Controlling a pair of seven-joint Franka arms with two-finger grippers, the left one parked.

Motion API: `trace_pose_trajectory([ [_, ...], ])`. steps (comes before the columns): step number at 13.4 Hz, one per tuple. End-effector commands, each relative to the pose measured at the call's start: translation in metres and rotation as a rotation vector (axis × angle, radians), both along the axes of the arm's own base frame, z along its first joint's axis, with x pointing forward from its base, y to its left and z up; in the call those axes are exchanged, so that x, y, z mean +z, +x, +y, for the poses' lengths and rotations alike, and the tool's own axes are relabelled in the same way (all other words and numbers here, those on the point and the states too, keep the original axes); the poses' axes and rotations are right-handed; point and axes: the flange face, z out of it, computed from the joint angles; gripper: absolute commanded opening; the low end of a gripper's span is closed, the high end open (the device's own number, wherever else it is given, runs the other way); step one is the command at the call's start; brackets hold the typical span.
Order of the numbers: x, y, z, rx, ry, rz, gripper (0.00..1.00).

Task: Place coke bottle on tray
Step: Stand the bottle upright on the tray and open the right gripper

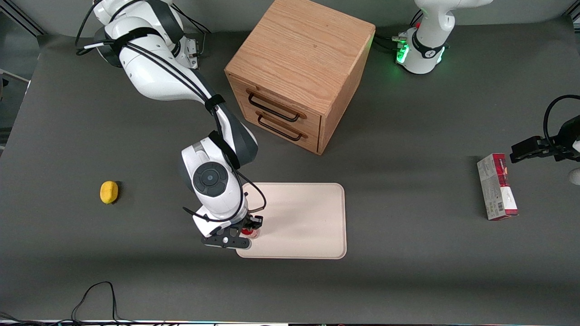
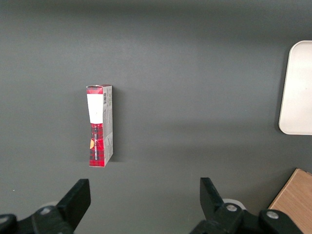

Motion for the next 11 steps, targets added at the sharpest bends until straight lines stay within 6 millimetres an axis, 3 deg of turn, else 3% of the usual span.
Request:
trace_pose_trajectory([
  [1, 0.009, 0.001, 0.001, 0.014, -0.009, -0.022, 1.00],
  [3, 0.021, -0.003, 0.002, 0.011, -0.010, -0.014, 1.00],
  [5, 0.061, -0.015, 0.003, 0.010, -0.023, 0.019, 1.00],
  [8, 0.151, -0.055, 0.021, 0.037, -0.030, 0.017, 1.00],
  [11, 0.234, -0.095, 0.000, 0.029, -0.039, 0.078, 1.00],
])
